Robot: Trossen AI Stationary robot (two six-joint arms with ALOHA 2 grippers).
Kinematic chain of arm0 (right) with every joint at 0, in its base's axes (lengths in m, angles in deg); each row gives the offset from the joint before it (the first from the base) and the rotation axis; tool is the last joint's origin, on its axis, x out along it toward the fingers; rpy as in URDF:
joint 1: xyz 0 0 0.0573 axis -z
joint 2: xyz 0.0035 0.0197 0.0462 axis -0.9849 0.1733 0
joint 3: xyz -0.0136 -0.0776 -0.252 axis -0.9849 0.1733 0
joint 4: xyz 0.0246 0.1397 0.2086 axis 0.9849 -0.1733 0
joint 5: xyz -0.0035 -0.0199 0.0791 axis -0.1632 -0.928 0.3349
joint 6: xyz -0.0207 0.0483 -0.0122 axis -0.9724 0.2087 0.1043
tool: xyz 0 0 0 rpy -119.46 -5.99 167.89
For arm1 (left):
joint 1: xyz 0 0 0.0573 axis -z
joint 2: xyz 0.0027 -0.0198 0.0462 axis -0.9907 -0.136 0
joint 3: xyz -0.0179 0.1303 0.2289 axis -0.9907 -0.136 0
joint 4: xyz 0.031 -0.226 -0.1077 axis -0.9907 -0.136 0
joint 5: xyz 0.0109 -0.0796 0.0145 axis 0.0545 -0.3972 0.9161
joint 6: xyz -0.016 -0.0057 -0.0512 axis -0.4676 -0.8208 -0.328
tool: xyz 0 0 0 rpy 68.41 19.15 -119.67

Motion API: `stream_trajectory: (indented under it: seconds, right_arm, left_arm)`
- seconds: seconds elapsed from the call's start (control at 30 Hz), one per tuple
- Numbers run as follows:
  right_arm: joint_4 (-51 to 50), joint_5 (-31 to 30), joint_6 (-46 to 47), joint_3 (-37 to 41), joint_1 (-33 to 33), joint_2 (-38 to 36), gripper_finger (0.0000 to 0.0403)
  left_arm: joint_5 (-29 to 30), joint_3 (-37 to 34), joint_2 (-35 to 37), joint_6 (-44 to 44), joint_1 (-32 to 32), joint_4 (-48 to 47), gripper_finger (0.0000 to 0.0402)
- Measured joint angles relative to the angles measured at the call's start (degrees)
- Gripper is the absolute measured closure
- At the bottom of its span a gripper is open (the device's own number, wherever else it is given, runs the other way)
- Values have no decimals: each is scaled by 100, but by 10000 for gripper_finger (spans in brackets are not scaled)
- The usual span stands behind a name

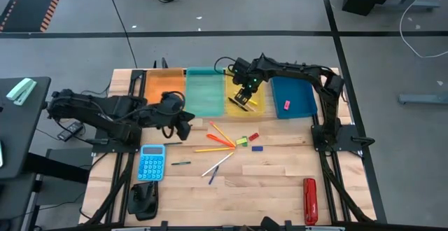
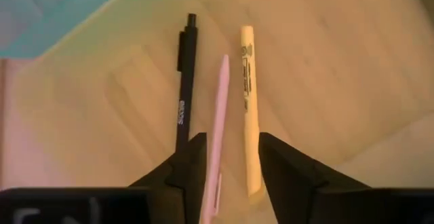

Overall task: Sort crayons/erasers/pens/pencils in bins
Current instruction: Put the light green eraser into the blue bin

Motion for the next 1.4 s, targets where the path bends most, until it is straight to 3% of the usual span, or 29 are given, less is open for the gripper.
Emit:
stream_trajectory:
  seconds: [0.17,0.3,0.53,0.73,0.9,1.07,1.27,1.4]
  right_arm:
    - [-440,243,-133,-392,0,-326,250]
    - [-465,273,-4,-463,-39,-996,256]
    - [-448,178,214,-463,-137,-2079,261]
    - [-473,115,544,-463,-323,-2652,260]
    - [-510,124,898,-463,-501,-3067,260]
    - [-809,126,1242,-461,-691,-3444,260]
    - [-1210,126,1602,-461,-952,-3954,260]
    - [-1263,126,1573,-459,-1084,-4198,260]
  left_arm:
    - [-621,3,-203,2,-177,259,385]
    - [-940,101,-215,20,-376,250,384]
    - [-1317,758,-398,930,-768,298,392]
    - [-1378,1672,-1137,2113,-1026,318,383]
    - [-1458,2059,-1873,2984,-1035,879,375]
    - [-2116,2127,-2587,3158,-1156,1093,367]
    - [-2300,2126,-3480,3152,-1295,1163,350]
    - [-2732,2124,-4023,3003,-1322,1348,328]
